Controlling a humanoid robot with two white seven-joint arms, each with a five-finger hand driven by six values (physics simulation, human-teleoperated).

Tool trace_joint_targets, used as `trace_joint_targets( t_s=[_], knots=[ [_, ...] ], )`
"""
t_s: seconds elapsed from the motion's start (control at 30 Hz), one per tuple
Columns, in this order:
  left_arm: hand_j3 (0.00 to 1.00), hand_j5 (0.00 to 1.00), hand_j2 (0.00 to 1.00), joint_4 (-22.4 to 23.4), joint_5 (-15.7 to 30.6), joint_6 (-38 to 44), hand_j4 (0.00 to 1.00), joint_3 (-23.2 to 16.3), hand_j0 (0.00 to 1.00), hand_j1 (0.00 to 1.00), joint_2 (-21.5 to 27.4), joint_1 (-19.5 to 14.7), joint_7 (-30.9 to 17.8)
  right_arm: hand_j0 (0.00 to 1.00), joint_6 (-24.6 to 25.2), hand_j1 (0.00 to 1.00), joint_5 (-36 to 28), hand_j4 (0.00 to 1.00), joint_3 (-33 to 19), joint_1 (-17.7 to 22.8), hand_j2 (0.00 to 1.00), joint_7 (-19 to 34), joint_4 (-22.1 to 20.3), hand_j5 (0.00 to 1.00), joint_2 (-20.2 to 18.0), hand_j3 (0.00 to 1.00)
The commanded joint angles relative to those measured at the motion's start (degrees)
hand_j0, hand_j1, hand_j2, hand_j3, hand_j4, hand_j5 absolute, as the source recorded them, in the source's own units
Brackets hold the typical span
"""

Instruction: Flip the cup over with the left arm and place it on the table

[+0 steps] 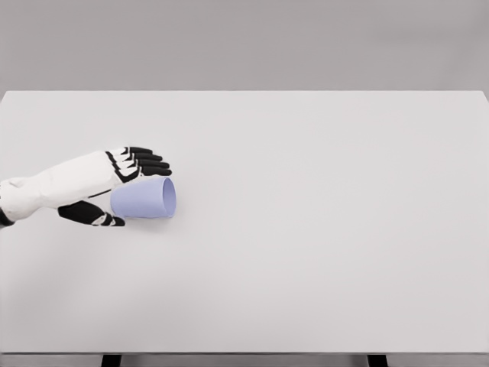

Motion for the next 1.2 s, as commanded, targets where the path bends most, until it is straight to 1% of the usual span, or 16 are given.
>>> trace_joint_targets(
  t_s=[0.0, 0.17, 0.23, 0.3, 0.33, 0.37, 0.43, 0.47, 0.53, 0.57, 0.63, 0.73, 0.8, 0.87, 1.1, 1.17],
  knots=[
    [1.0, 1.0, 1.0, -0.2, 0.4, 0.0, 1.0, -0.8, 1.0, 1.0, 0.0, 0.1, 0.0, 1.0, -0.1, 1.0, 0.0, 1.0, 0.0, 0.0, 1.0, 0.2, -0.4, 1.0, 0.0, 1.0],
    [1.0, 1.0, 1.0, -0.3, 1.0, 0.0, 1.0, -1.0, 1.0, 1.0, -1.5, 0.3, 0.0, 1.0, 0.0, 1.0, 0.0, 1.0, -0.1, 0.0, 1.0, -0.1, 0.1, 1.0, 0.0, 1.0],
    [1.0, 1.0, 1.0, -0.3, 7.0, 0.0, 1.0, -0.7, 1.0, 1.0, -3.2, 1.0, 0.0, 1.0, 0.0, 1.0, 0.0, 1.0, 0.1, 0.0, 1.0, -0.1, 0.1, 1.0, 0.0, 1.0],
    [1.0, 1.0, 1.0, -0.4, 8.4, 0.0, 1.0, 0.0, 1.0, 1.0, -4.1, 0.7, 0.8, 1.0, 0.0, 1.0, 0.0, 1.0, 0.1, 0.0, 1.0, -0.1, 0.1, 1.0, 0.0, 1.0],
    [1.0, 1.0, 1.0, -0.3, 12.4, 0.0, 1.0, 1.5, 1.0, 1.0, -3.4, 0.6, 5.4, 1.0, 0.0, 1.0, 0.0, 1.0, 0.1, 0.0, 1.0, -0.1, 0.1, 1.0, 0.0, 1.0],
    [1.0, 1.0, 1.0, -0.3, 12.8, 0.0, 1.0, 5.1, 1.0, 1.0, -3.8, 0.7, 9.2, 1.0, 0.0, 1.0, 0.0, 1.0, 0.1, 0.0, 1.0, -0.1, 0.1, 1.0, 0.0, 1.0],
    [1.0, 1.0, 1.0, -0.3, 18.2, 0.0, 1.0, 5.2, 1.0, 1.0, 0.3, -0.6, 8.5, 1.0, 0.0, 1.0, 0.0, 1.0, 0.1, 0.0, 1.0, 0.0, 0.1, 1.0, 0.0, 1.0],
    [1.0, 1.0, 1.0, -0.3, 19.3, 0.0, 1.0, 2.2, 1.0, 1.0, 0.5, -3.5, 4.8, 1.0, 0.0, 1.0, 0.0, 1.0, 0.1, 0.0, 1.0, -0.1, 0.1, 1.0, 0.0, 1.0],
    [1.0, 1.0, 1.0, -0.2, 23.1, 0.0, 1.0, -14.1, 1.0, 1.0, 0.1, -16.2, 2.2, 1.0, 0.0, 1.0, 0.0, 1.0, 0.1, 0.0, 1.0, -0.1, 0.1, 1.0, 0.0, 1.0],
    [1.0, 1.0, 1.0, -0.2, 23.1, 0.0, 1.0, -15.0, 1.0, 1.0, 0.1, -16.1, 2.1, 1.0, 0.0, 1.0, 0.0, 1.0, 0.1, 0.0, 1.0, -0.1, 0.1, 1.0, 0.0, 1.0],
    [1.0, 1.0, 1.0, -0.3, 24.2, 0.0, 1.0, -15.2, 1.0, 1.0, -0.3, -12.6, 2.8, 1.0, 0.0, 1.0, 0.0, 1.0, 0.1, 0.0, 1.0, -0.1, 0.1, 1.0, 0.0, 1.0],
    [1.0, 1.0, 1.0, -0.3, 25.2, 18.1, 1.0, -15.2, 1.0, 1.0, -2.2, -9.8, 4.2, 1.0, 0.0, 1.0, 0.0, 1.0, 0.1, 0.0, 1.0, -0.1, 0.1, 1.0, 0.0, 1.0],
    [1.0, 1.0, 1.0, -0.3, 20.9, 24.1, 1.0, -15.1, 1.0, 1.0, -3.3, -8.4, 12.7, 1.0, 0.0, 1.0, 0.0, 1.0, 0.1, 0.0, 1.0, -0.1, 0.1, 1.0, 0.0, 1.0],
    [1.0, 1.0, 1.0, -0.3, 18.5, 24.6, 1.0, -15.0, 1.0, 1.0, -3.4, -8.2, 13.5, 1.0, 0.0, 1.0, 0.0, 1.0, 0.1, 0.0, 1.0, -0.1, 0.1, 1.0, 0.0, 1.0],
    [1.0, 1.0, 1.0, -0.4, 20.0, 24.2, 1.0, -15.1, 1.0, 1.0, -4.1, -7.3, 11.3, 1.0, 0.0, 1.0, 0.0, 1.0, 0.1, 0.0, 1.0, -0.1, 0.1, 1.0, 0.0, 1.0],
    [1.0, 1.0, 1.0, -0.5, 19.9, 18.3, 1.0, -15.2, 1.0, 1.0, -3.7, -5.8, 10.2, 1.0, 0.0, 1.0, 0.0, 1.0, 0.1, 0.0, 1.0, -0.1, 0.1, 1.0, 0.0, 1.0]
  ],
)
